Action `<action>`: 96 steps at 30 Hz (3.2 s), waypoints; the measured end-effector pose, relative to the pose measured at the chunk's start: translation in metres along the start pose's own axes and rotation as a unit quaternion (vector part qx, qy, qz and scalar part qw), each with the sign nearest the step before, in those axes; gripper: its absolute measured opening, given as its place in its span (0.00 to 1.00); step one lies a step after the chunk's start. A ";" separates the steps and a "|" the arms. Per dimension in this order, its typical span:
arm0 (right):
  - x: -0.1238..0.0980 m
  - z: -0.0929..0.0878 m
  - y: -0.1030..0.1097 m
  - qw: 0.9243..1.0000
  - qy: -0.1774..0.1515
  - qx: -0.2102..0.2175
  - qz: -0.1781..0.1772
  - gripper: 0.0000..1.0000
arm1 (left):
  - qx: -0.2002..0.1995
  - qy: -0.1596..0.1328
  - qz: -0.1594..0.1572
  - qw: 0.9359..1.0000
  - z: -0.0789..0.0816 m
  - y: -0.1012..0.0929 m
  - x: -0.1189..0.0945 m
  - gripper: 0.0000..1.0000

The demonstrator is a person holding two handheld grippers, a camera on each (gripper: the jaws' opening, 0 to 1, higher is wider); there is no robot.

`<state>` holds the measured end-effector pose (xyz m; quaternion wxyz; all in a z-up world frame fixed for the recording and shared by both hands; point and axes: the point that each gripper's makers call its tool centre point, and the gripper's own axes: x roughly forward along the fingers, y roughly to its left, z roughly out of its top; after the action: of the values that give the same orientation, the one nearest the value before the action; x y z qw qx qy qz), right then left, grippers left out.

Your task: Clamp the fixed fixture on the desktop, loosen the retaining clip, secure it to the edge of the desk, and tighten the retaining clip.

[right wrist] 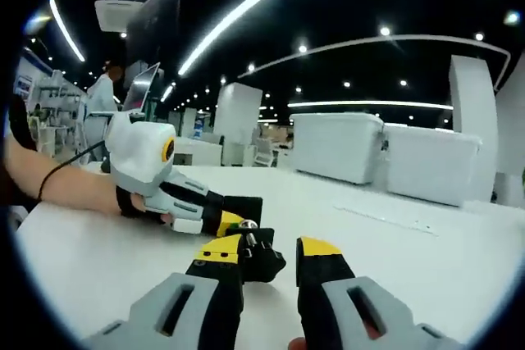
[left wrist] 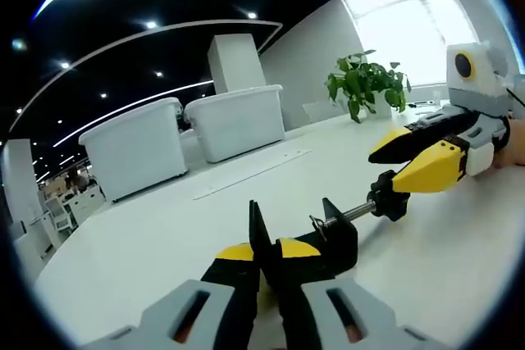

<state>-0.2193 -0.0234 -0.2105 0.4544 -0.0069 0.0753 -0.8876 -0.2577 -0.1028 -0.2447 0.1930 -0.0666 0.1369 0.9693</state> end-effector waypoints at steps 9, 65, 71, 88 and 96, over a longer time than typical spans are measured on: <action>0.002 -0.005 0.016 1.000 0.002 -0.020 0.020 0.19 | 0.000 -0.001 -0.001 1.000 0.001 0.000 0.000 0.08; -0.003 0.002 0.025 0.988 -0.007 -0.151 0.003 0.09 | -0.001 -0.002 0.000 1.000 0.002 0.005 0.005 0.08; -0.001 0.003 0.023 0.979 -0.005 -0.206 -0.002 0.09 | 0.000 -0.001 0.001 1.000 0.002 0.004 0.003 0.08; 0.004 -0.007 -0.003 1.000 0.021 -0.003 0.022 0.29 | 0.000 -0.001 0.000 1.000 0.001 -0.001 -0.003 0.08; 0.007 -0.014 0.000 0.999 0.031 0.028 0.013 0.22 | 0.000 0.000 -0.001 1.000 0.001 0.000 -0.002 0.08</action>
<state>-0.2247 -0.0273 -0.2246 0.4633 0.0345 0.0651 -0.8831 -0.2561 -0.1032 -0.2432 0.1938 -0.0663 0.1370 0.9692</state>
